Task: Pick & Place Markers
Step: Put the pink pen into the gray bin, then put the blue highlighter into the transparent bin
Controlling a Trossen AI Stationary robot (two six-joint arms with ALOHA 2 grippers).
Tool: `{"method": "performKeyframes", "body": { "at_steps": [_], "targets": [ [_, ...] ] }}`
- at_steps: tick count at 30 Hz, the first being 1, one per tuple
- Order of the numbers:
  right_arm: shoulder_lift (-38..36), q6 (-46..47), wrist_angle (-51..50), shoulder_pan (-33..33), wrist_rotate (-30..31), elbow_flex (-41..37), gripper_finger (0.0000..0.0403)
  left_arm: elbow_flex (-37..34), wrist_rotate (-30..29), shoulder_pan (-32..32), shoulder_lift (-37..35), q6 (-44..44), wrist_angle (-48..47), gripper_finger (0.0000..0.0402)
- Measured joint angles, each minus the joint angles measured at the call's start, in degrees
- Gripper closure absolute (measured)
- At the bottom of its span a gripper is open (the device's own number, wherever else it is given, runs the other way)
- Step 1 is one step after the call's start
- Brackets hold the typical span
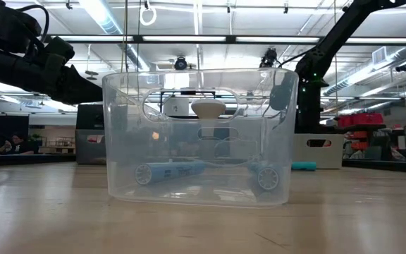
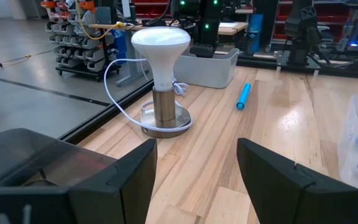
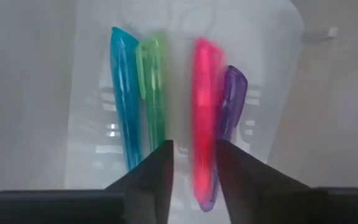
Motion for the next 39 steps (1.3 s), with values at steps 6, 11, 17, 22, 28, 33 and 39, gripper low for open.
{"method": "performKeyframes", "body": {
  "at_steps": [6,11,17,22,28,33,39],
  "targets": [
    [0.0,-0.1,0.2,-0.2,-0.1,0.0,0.0249,0.0,0.0,0.0,0.0,0.0,0.0,0.0172],
    [0.0,-0.8,-0.4,-0.2,-0.1,0.7,0.0246,0.0,0.0,0.0,0.0,0.0,0.0,0.0172],
    [-4.1,-1.9,-1.9,-0.2,-0.1,4.4,0.0255,0.0,0.0,0.0,0.0,0.0,0.0,0.0172],
    [-8.2,-4.9,-5.7,1.6,-0.1,6.7,0.0267,0.0,0.0,0.0,0.0,0.0,0.0,0.0172],
    [-12.6,-16.5,-12.7,5.8,-0.3,8.2,0.0273,0.0,0.0,0.0,0.0,0.0,0.0,0.0172],
    [-14.2,-25.3,-15.7,11.2,-0.6,8.2,0.0270,0.0,0.0,0.0,0.0,0.0,0.0,0.0172],
    [-14.2,-31.6,-16.9,18.2,-0.6,8.2,0.0270,0.0,0.0,0.0,0.0,0.0,0.0,0.0172]
  ]
}}
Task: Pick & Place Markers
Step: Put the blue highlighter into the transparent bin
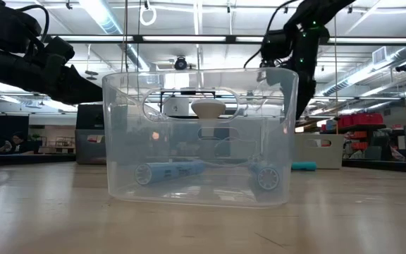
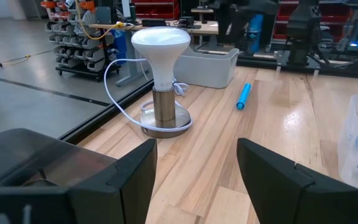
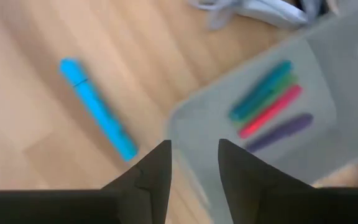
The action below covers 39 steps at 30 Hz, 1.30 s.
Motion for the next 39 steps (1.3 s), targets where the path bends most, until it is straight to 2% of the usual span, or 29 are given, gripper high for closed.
{"method": "performKeyframes", "body": {
  "at_steps": [7,14,21,32,39],
  "targets": [
    [0.0,-8.4,-1.9,7.9,-0.1,0.0,0.0270,0.0,0.0,0.0,0.0,0.0,0.0,0.0172],
    [0.0,-14.3,-2.9,12.6,0.0,-0.1,0.0273,0.0,0.0,0.0,0.0,0.0,0.0,0.0172],
    [0.5,-15.9,-3.0,13.8,0.0,-0.2,0.0273,0.0,0.0,0.0,0.0,0.0,0.0,0.0172],
    [6.5,-14.6,-2.0,15.4,0.0,-0.3,0.0273,0.0,0.0,0.0,0.0,0.0,0.0,0.0172],
    [7.7,-16.8,4.0,15.4,0.0,-4.4,0.0273,0.0,0.0,0.0,0.0,0.0,0.0,0.0172]
  ]
}}
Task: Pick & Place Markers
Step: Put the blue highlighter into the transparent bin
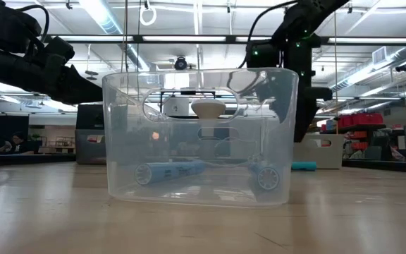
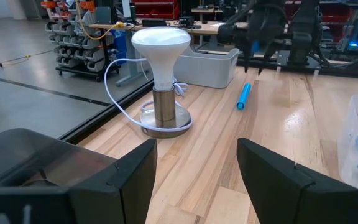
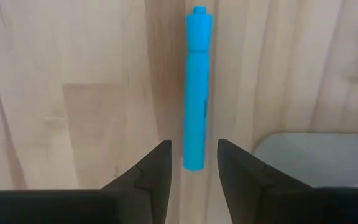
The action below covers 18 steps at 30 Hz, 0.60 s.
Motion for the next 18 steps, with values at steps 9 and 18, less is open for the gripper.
{"method": "performKeyframes", "body": {
  "at_steps": [9,18],
  "targets": [
    [0.0,-1.0,4.2,0.0,0.0,-5.4,0.0273,0.0,0.0,0.0,0.0,0.0,0.0,0.0172],
    [4.2,-2.9,8.5,-0.4,0.2,-5.5,0.0273,0.0,0.0,0.0,0.0,0.0,0.0,0.0172]
  ]
}}
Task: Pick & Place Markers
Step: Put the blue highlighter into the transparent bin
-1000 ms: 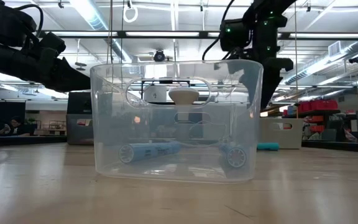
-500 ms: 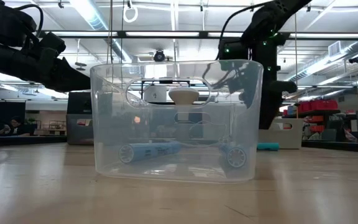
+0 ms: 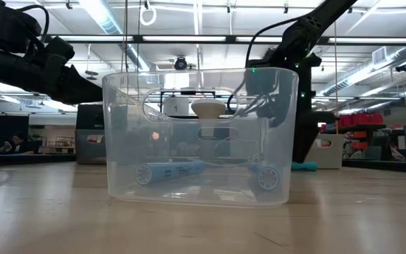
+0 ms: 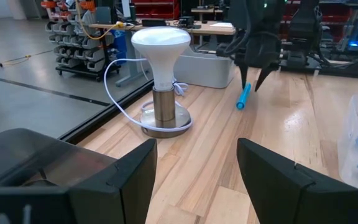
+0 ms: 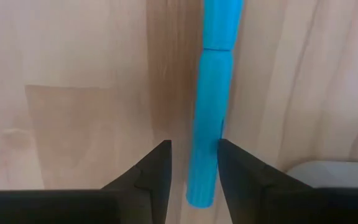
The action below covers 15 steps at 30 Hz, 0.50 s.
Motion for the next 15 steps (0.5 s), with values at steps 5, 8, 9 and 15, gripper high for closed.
{"method": "performKeyframes", "body": {
  "at_steps": [5,8,9,15],
  "targets": [
    [2.0,-0.1,0.2,-1.7,2.6,0.0,0.0273,0.0,0.0,0.0,0.0,0.0,0.0,0.0172],
    [2.6,0.4,0.0,-2.2,2.6,0.0,0.0273,0.0,0.0,0.0,0.0,0.0,0.0,0.0172],
    [2.7,0.4,0.1,-2.1,2.5,0.0,0.0273,0.0,0.0,0.0,0.0,0.0,0.0,0.0172],
    [2.7,0.8,0.0,-2.1,-1.4,0.0,0.0273,0.0,0.0,0.0,0.0,0.0,0.0,0.0172]
  ]
}}
